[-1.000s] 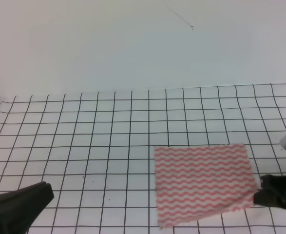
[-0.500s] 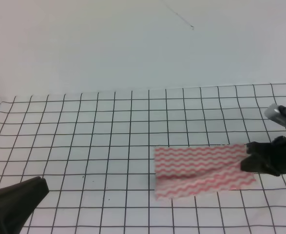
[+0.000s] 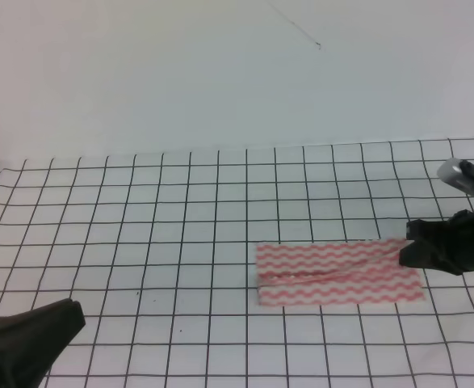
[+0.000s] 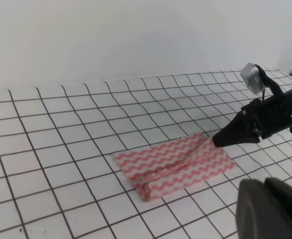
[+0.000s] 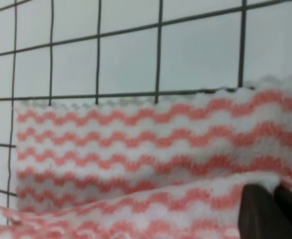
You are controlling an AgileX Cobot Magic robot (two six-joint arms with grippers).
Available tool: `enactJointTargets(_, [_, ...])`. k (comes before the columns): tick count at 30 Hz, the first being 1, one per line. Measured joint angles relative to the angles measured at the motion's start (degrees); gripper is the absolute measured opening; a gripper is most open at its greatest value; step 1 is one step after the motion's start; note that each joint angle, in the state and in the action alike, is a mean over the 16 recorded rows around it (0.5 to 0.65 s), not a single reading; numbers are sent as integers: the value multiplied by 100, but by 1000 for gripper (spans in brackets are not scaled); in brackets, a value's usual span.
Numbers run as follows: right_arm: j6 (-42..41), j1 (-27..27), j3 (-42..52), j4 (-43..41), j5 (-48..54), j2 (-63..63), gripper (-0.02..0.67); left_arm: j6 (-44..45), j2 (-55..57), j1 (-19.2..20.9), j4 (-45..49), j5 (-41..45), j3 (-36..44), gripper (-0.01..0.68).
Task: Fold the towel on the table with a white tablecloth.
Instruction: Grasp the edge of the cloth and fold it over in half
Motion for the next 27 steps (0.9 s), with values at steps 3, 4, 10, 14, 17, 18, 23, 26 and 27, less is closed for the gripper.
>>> enactJointTargets(3, [-17,0,-11,2,-83,0,3,-11,40,0,12,31,0,-1])
enactJointTargets(4, [-35,0,-15,2,-108,0,3,-15,53,0,15,44,0,-1])
enactJointTargets(10, [-216,0,-64,33,-165,0,13,-49,127,1,20,118,0,-1])
enactJointTargets(14, [-342,0,-108,86,-153,0,45,-86,154,1,24,162,0,-1])
enactJointTargets(17, [-437,0,-140,139,-129,0,84,-116,161,1,25,187,0,-1])
enactJointTargets(18, [-470,0,-150,167,-119,0,98,-127,162,0,25,196,0,-1])
enactJointTargets(23, [-619,0,-183,408,-103,0,171,-179,163,0,25,244,0,-1])
enactJointTargets(26, [-796,0,-187,649,-119,0,208,-206,163,0,25,275,0,-1])
enactJointTargets(27, [-872,0,-188,737,-125,0,218,-212,164,-1,25,286,0,-1])
